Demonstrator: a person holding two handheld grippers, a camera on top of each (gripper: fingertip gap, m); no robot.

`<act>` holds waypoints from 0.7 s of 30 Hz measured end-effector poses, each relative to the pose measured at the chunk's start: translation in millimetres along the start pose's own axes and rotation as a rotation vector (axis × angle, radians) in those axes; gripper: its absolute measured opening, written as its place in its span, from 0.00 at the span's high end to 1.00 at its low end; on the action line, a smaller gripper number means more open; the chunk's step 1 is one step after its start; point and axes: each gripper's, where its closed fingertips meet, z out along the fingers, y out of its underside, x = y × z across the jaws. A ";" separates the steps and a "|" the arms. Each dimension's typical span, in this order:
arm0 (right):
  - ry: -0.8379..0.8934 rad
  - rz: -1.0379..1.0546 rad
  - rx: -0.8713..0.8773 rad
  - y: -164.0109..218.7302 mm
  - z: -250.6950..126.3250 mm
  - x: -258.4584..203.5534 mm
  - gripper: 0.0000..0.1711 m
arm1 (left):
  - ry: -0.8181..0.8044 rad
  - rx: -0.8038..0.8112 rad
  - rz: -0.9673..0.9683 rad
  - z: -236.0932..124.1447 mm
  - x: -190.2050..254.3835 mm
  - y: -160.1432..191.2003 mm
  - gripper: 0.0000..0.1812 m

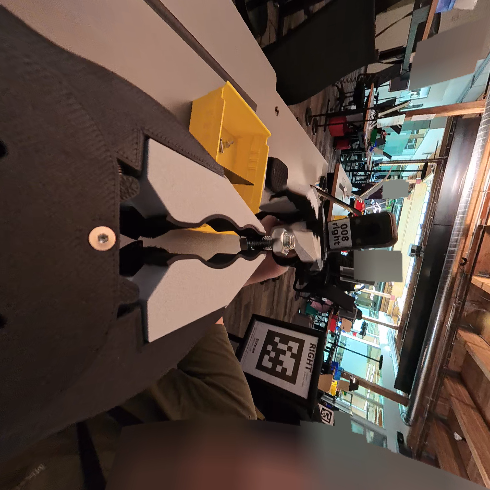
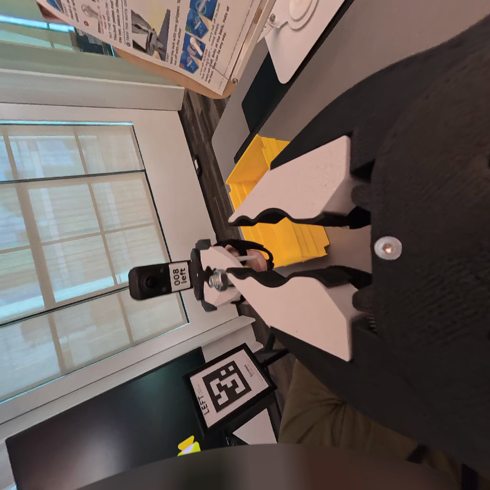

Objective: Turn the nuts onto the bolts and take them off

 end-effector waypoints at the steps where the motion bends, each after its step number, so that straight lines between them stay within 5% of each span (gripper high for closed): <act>1: -0.024 -0.004 -0.004 -0.3 0.5 -6.5 0.83 | -0.004 -0.001 -0.001 -0.6 -0.2 -0.3 0.96; 13: -0.031 0.025 0.023 -3.8 -2.8 -2.4 0.86 | 0.048 0.010 -0.031 1.2 7.0 -1.4 0.96; 21: -0.088 -0.007 -0.027 7.2 11.0 -20.4 0.78 | 0.050 -0.024 -0.030 7.9 7.4 5.6 0.96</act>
